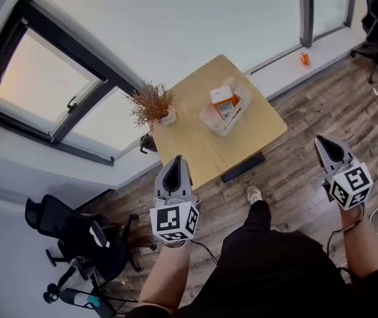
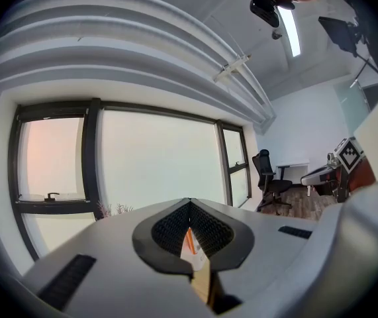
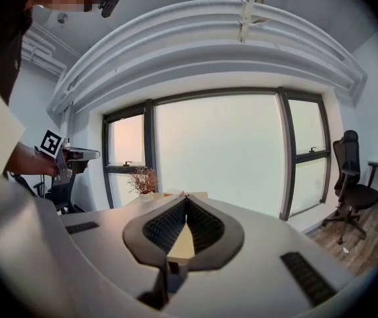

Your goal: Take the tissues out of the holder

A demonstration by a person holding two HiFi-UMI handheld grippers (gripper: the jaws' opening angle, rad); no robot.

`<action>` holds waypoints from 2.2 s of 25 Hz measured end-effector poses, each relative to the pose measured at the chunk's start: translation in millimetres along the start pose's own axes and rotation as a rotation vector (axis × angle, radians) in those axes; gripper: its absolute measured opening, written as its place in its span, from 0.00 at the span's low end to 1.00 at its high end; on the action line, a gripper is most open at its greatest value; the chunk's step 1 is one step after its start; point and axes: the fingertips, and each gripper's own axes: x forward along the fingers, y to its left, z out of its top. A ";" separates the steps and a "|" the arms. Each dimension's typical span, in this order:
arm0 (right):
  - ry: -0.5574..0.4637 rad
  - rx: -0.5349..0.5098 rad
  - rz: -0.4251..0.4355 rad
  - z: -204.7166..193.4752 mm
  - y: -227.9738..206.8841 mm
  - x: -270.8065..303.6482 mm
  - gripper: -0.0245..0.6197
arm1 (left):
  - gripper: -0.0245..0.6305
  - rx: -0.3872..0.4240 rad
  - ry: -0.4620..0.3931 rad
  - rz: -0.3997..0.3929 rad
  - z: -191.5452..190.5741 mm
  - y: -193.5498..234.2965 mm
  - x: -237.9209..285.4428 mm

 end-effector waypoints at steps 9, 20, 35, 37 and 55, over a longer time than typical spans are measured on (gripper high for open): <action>-0.001 -0.034 -0.026 46.3 -30.1 85.1 0.05 | 0.04 0.002 -0.025 -0.057 19.4 35.6 104.8; 0.044 -0.043 -0.006 72.4 -47.8 190.7 0.05 | 0.04 -0.041 -0.016 -0.055 8.7 94.0 204.4; 0.033 -0.054 0.310 98.8 -18.6 293.5 0.05 | 0.04 -0.068 0.014 0.025 -6.4 99.4 249.8; 0.056 -0.063 0.355 89.7 -16.0 310.5 0.05 | 0.04 -0.083 0.033 0.066 -17.2 105.1 250.2; 0.095 -0.336 0.876 14.0 52.4 384.3 0.61 | 0.04 -0.139 0.156 0.233 -95.0 93.7 276.2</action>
